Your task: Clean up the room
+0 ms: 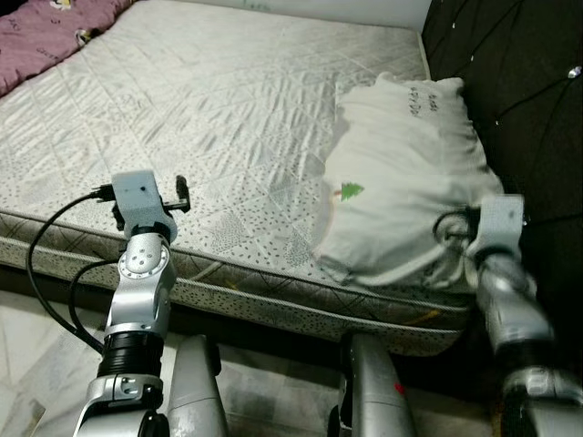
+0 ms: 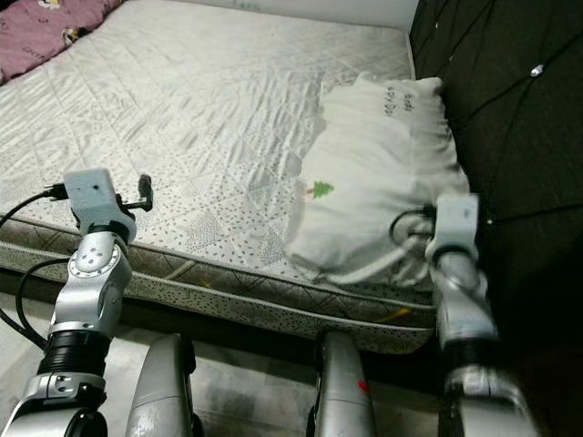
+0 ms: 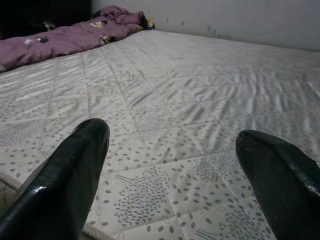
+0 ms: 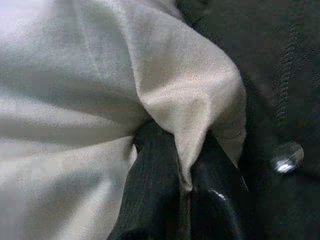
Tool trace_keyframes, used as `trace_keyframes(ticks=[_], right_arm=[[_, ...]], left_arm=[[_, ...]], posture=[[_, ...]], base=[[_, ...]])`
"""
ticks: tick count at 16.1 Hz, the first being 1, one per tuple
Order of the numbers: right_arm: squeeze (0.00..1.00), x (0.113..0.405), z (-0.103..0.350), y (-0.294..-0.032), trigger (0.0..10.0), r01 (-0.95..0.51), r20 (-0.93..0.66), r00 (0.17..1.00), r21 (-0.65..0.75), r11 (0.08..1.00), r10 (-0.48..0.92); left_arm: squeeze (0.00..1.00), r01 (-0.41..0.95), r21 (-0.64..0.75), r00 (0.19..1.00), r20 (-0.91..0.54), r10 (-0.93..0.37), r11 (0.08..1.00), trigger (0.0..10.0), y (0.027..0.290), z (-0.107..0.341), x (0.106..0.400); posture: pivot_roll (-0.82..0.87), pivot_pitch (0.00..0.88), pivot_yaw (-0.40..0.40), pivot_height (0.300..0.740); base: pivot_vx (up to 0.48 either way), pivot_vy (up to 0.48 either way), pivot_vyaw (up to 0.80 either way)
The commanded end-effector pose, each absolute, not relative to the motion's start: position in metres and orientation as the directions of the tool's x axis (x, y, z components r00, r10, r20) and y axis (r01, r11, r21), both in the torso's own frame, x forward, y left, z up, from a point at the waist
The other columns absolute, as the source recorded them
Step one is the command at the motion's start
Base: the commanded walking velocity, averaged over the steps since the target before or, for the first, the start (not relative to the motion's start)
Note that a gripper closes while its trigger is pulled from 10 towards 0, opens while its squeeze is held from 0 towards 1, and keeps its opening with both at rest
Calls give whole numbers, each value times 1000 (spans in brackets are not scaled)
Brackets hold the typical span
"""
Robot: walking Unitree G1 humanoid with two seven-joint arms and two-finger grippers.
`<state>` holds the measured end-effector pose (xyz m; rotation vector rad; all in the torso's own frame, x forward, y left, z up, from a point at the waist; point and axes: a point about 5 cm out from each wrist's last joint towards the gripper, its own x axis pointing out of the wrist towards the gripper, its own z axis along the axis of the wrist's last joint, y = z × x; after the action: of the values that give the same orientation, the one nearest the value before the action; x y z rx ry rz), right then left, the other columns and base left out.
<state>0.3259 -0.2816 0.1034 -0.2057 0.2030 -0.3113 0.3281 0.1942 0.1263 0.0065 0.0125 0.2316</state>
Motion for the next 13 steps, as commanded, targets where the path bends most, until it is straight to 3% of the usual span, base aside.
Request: trace_keyframes(ticks=[1, 3, 4, 5, 10, 13], right_arm=[[0, 334, 129, -300, 10000, 367, -90, 916, -211, 906, -391], [0, 335, 133, -319, 10000, 434, -116, 880, -201, 878, -461], [0, 335, 130, -316, 10000, 419, -117, 888, -193, 887, -444], [1000, 334, 127, -312, 10000, 407, -111, 896, -182, 895, -430], [1000, 322, 97, -267, 10000, 286, -120, 942, -197, 938, -313], [1000, 303, 89, -255, 10000, 269, -110, 948, -218, 938, -298]], left_arm=[[0, -254, 19, 967, 2, 254, 967, 10000, 200, 130, 329], [0, -272, 22, 962, 0, 272, 962, 10000, 204, 129, 329], [0, -273, 20, 962, 4, 273, 962, 10000, 204, 130, 330], [0, -271, 17, 963, 7, 271, 962, 10000, 202, 131, 331], [0, -267, 17, 964, 0, 267, 964, 10000, 200, 130, 332], [0, -284, 19, 959, 3, 284, 959, 10000, 200, 129, 329]], posture=[[44, 0, -44, 553], [46, 0, -49, 553], [44, 0, -49, 553], [42, 0, -47, 553], [37, 0, -38, 553], [42, 0, -48, 553]], base=[[0, 0, 0], [0, 0, 0], [0, 0, 0], [0, 0, 0], [0, 0, 0], [0, 0, 0]])
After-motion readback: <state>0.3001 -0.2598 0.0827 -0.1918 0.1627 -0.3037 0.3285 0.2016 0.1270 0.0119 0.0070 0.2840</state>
